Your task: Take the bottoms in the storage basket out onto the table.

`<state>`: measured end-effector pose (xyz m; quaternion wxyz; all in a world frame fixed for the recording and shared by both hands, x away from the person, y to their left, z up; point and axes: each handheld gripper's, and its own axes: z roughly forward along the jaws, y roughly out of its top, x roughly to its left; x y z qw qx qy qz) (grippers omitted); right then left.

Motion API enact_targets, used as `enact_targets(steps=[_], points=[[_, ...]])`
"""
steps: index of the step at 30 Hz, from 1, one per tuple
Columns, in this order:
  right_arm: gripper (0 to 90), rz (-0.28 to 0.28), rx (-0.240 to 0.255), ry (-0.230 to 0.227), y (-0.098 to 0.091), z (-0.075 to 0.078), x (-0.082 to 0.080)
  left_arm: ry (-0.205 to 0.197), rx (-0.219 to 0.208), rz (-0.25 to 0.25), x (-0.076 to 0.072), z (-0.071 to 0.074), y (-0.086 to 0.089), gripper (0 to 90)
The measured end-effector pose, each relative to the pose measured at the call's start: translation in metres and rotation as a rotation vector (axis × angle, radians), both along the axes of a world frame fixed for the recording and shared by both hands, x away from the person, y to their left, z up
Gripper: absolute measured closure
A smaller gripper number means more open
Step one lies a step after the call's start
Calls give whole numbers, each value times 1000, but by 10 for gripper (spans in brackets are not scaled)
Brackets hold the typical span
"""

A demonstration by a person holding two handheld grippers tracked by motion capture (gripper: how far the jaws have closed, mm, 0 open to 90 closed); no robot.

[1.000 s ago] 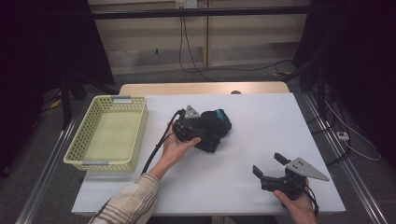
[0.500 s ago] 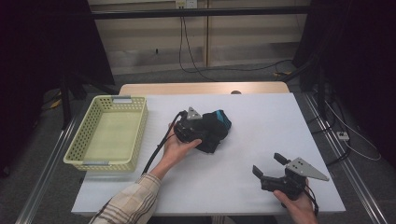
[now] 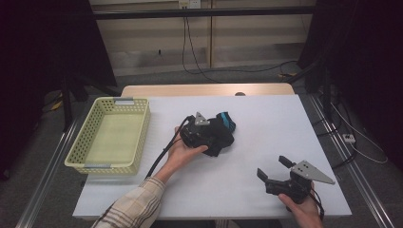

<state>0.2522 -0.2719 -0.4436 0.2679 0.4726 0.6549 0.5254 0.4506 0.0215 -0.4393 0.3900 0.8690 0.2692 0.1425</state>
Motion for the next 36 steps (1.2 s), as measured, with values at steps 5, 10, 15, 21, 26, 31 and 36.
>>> enact_targets(steps=[5, 10, 15, 21, 26, 31, 36], points=[[42, 0, 0, 1, 0, 0, 0, -9, 4, 13, 3, -2, 1, 416], [43, -1, 0, 0, 0, 0, 0, -10, 12, 36, 6, -1, 4, 447], [44, 0, -2, 0, 0, 0, 0, -19, 11, 70, 11, -2, 7, 455], [44, -1, -1, 0, 0, 0, 0, 4, -30, 91, 16, -5, 11, 419], [44, -4, 0, 0, -1, 0, 0, 26, -44, 86, 16, -4, 12, 372], [45, -1, -3, 2, 0, 0, 0, 62, -61, 77, 16, -2, 13, 322], [45, -5, 2, 3, -1, 0, 0, 60, -59, 66, 15, -2, 12, 253]])
